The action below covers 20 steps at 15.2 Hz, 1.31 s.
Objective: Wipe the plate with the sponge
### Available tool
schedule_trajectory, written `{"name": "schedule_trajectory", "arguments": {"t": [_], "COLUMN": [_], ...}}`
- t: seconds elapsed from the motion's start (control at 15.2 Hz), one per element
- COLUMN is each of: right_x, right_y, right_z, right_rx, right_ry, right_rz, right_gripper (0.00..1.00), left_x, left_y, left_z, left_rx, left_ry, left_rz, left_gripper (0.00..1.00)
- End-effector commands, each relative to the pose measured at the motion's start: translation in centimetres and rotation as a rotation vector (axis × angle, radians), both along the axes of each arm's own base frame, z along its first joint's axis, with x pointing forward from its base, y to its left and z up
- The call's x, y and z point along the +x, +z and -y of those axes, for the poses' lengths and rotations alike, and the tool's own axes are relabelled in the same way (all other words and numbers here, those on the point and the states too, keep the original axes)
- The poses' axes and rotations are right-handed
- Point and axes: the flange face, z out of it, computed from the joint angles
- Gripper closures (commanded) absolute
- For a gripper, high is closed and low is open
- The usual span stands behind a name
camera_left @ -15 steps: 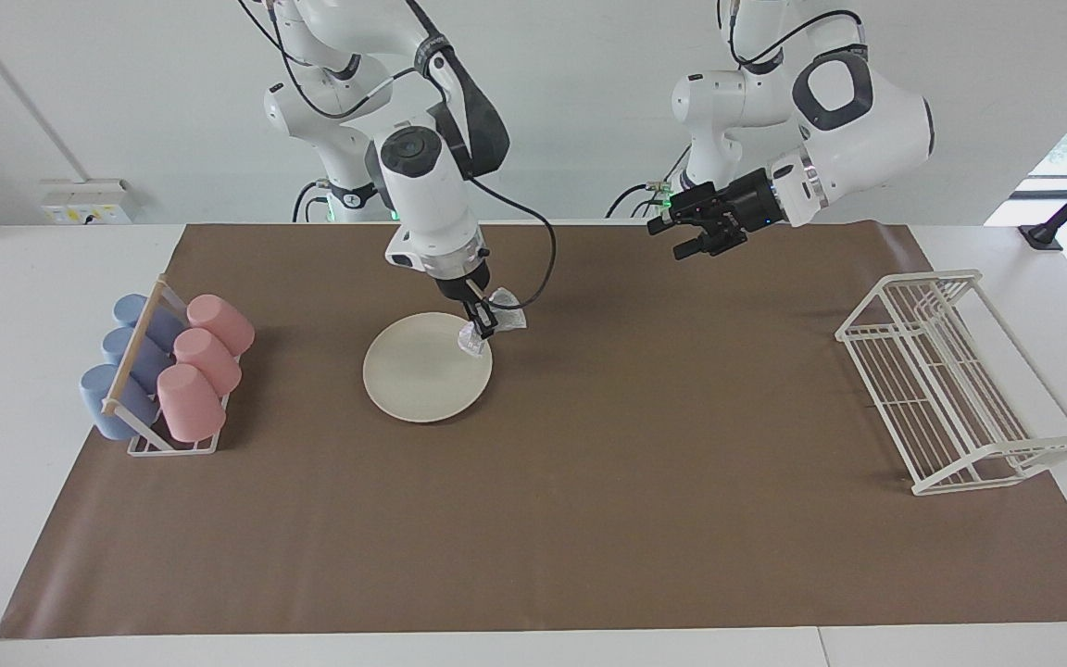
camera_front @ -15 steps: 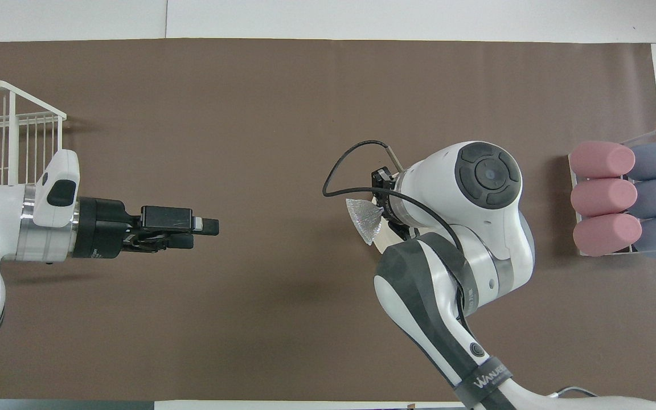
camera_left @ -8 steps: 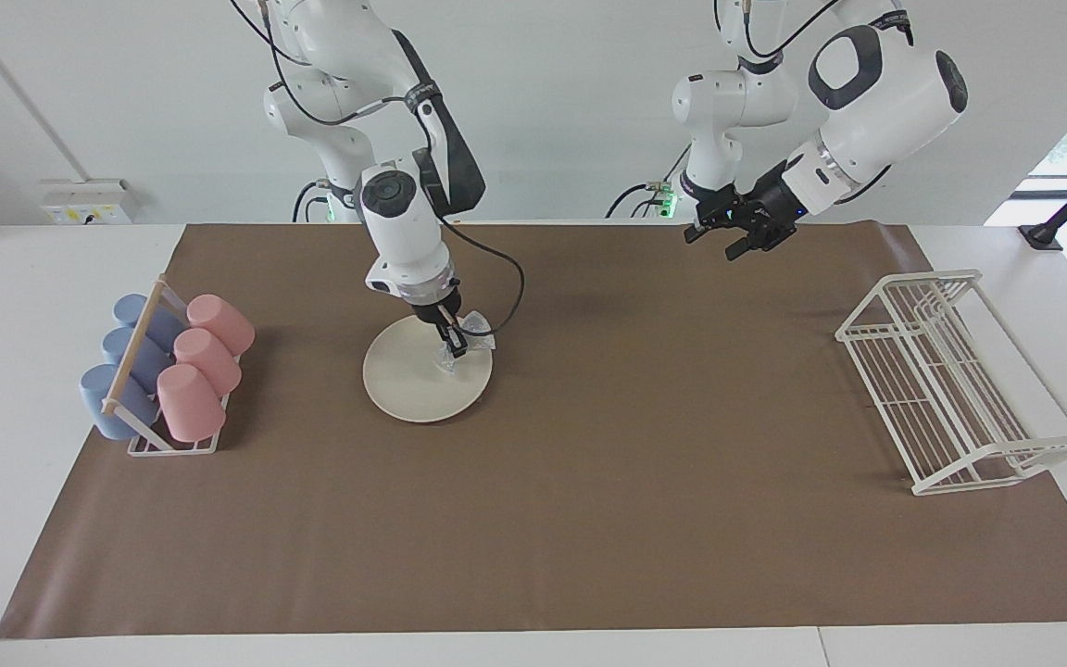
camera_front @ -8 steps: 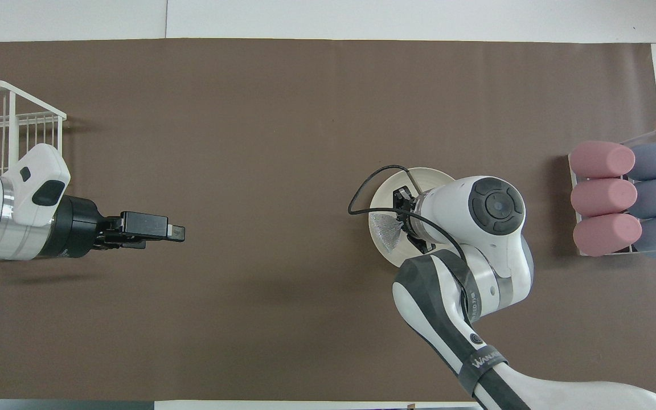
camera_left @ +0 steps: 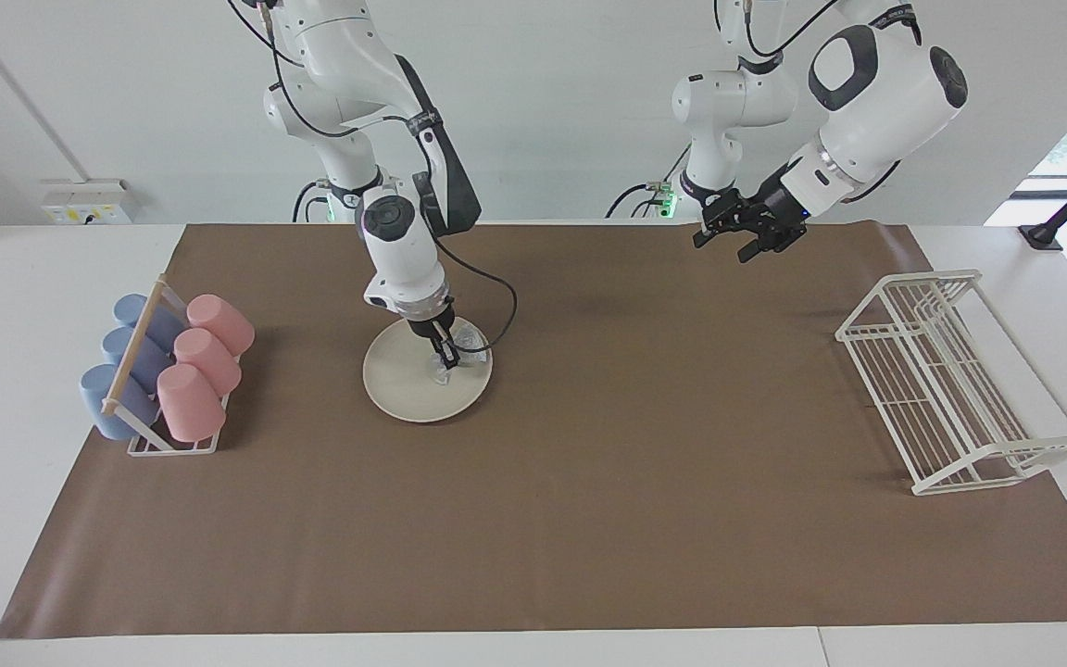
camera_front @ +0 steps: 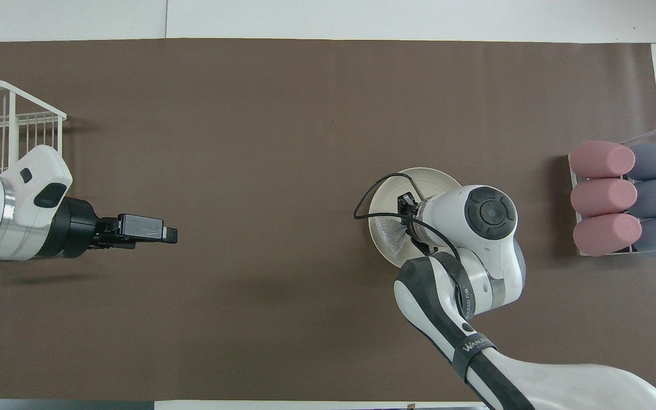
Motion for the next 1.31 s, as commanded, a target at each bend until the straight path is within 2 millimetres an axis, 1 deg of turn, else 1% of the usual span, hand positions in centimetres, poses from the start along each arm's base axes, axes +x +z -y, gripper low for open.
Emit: {"name": "schedule_trajectory", "arguments": {"t": [0.0,0.2,0.39,0.52,0.59,0.79,0.85,0.92,1.11,1.18,1.25], "right_x": [0.0,0.2,0.4,0.7,0.7,0.5,0.3,-0.3,-1.7,-1.9,-1.9], "right_y": [-1.6,-2.0,-2.1,-2.2,-2.2,-2.1,-2.1,-2.3,-3.0,-3.1,-3.1], "right_z": [3.5,6.0,7.4,8.8,8.7,7.7,6.8,4.6,0.5,-0.4,-0.8], "right_rx": [-0.020,-0.024,-0.026,-0.026,-0.026,-0.024,-0.017,-0.015,-0.002,0.023,0.044], "right_ry": [0.061,0.103,0.136,0.146,0.148,0.097,0.062,0.048,-0.053,-0.082,-0.101], "right_rz": [-0.014,-0.021,-0.026,-0.022,-0.022,-0.024,-0.031,-0.038,-0.061,-0.058,-0.055], "right_gripper": [1.00,1.00,1.00,1.00,1.00,1.00,1.00,1.00,1.00,1.00,1.00], "left_x": [-0.1,-0.1,-0.1,-0.1,-0.1,0.0,-0.1,-0.1,-0.1,-0.1,-0.1], "left_y": [0.6,0.6,0.6,0.5,0.5,0.5,0.6,0.6,0.5,0.6,0.6], "left_z": [-0.2,-0.2,-0.2,-0.2,-0.2,-0.2,-0.2,-0.2,-0.2,-0.2,-0.2], "left_rx": [0.022,0.022,0.022,0.022,0.022,0.022,0.022,0.022,0.022,0.022,0.022], "left_ry": [0.002,0.001,0.001,0.001,0.002,0.002,0.002,0.002,0.002,0.002,0.002], "left_rz": [0.000,0.001,0.001,-0.001,-0.001,-0.001,0.000,0.000,-0.001,0.000,0.000], "left_gripper": [0.00,0.00,0.00,0.00,0.00,0.00,0.00,0.00,0.00,0.00,0.00]}}
